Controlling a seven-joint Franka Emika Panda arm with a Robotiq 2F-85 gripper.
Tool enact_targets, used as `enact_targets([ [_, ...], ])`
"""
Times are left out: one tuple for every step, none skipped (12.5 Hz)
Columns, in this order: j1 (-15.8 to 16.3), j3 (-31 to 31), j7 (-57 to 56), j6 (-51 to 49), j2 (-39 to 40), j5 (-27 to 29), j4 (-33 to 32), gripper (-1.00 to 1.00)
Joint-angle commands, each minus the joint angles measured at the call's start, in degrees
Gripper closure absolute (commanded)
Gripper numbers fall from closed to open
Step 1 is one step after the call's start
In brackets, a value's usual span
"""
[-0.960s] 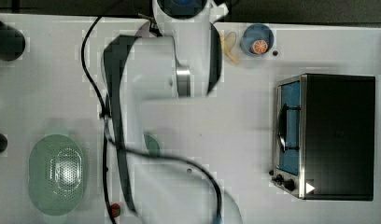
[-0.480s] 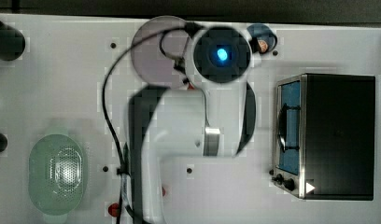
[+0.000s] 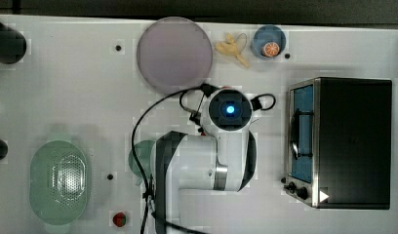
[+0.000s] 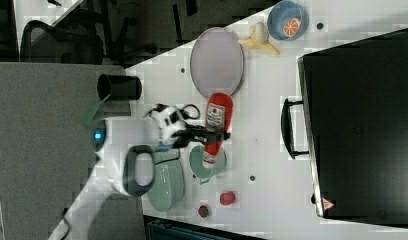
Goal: Pick ketchup from plate and place it on table.
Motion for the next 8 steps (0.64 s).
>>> enact_targets([
  [0.4, -0.6, -0.8, 5.5, 1.3, 0.5, -3.3, -0.19],
  [0.4, -0.6, -0.8, 6.8, 2.7, 0.5, -3.8, -0.19],
  [0.4, -0.6, -0.8, 7.9, 4.3, 0.5, -3.9, -0.27],
  [0.4, -0.7, -0.8, 9.1, 5.9, 0.5, -3.9, -0.48],
  [0.4, -0.7, -0.8, 10.1, 7.4, 0.5, -3.9, -0.71],
  [0.4, -0.7, -0.8, 11.4, 8.2, 0.5, -3.8, -0.93],
  [0.4, -0.7, -0.8, 12.0, 8.2, 0.5, -3.6, -1.00],
  [0.4, -0.7, -0.8, 11.7, 7.3, 0.5, -3.1, -1.00],
])
